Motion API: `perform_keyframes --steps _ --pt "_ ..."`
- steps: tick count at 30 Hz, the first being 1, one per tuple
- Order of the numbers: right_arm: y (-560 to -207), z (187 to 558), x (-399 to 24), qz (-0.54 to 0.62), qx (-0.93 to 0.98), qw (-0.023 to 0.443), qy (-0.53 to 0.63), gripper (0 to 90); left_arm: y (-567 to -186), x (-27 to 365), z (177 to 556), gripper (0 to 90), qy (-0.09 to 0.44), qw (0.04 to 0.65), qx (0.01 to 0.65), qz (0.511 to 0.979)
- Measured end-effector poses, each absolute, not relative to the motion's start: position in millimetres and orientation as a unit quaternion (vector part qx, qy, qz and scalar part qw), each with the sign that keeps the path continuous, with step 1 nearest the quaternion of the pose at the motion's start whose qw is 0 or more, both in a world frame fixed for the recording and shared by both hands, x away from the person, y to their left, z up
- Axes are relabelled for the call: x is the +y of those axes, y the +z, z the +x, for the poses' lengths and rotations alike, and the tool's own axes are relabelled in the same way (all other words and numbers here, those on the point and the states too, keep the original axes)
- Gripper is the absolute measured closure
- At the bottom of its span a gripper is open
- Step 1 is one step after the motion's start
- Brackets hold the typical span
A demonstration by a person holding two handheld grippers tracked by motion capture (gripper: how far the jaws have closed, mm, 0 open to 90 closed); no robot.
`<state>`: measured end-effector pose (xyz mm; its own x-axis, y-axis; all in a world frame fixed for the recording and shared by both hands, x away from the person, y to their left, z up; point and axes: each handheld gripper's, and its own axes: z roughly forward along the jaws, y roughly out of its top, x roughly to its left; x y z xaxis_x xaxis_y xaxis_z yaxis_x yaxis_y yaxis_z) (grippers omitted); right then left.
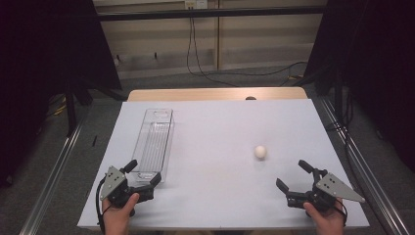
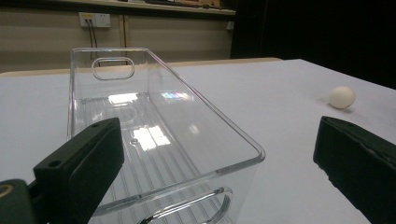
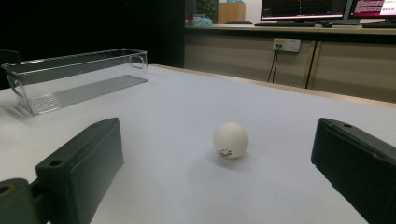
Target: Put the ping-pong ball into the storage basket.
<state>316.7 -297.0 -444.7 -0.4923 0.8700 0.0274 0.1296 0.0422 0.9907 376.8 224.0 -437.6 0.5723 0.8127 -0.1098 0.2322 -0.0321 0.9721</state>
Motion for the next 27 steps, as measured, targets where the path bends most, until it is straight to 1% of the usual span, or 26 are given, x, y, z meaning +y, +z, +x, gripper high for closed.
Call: perform_keyframes --steps 8,13,27 --pt "-444 316 -296 0.388 0.647 0.319 0.573 1.6 -437 222 376 1.9 0.253 0.572 0.385 0.678" --pt "-444 316 -296 0.388 0.646 0.321 0.574 1.6 -437 220 376 1.9 0.247 0.578 0.388 0.674" --pt "-444 317 -295 0.387 0.652 0.319 0.569 1.2 -430 210 376 1.8 0.247 0.582 0.374 0.679"
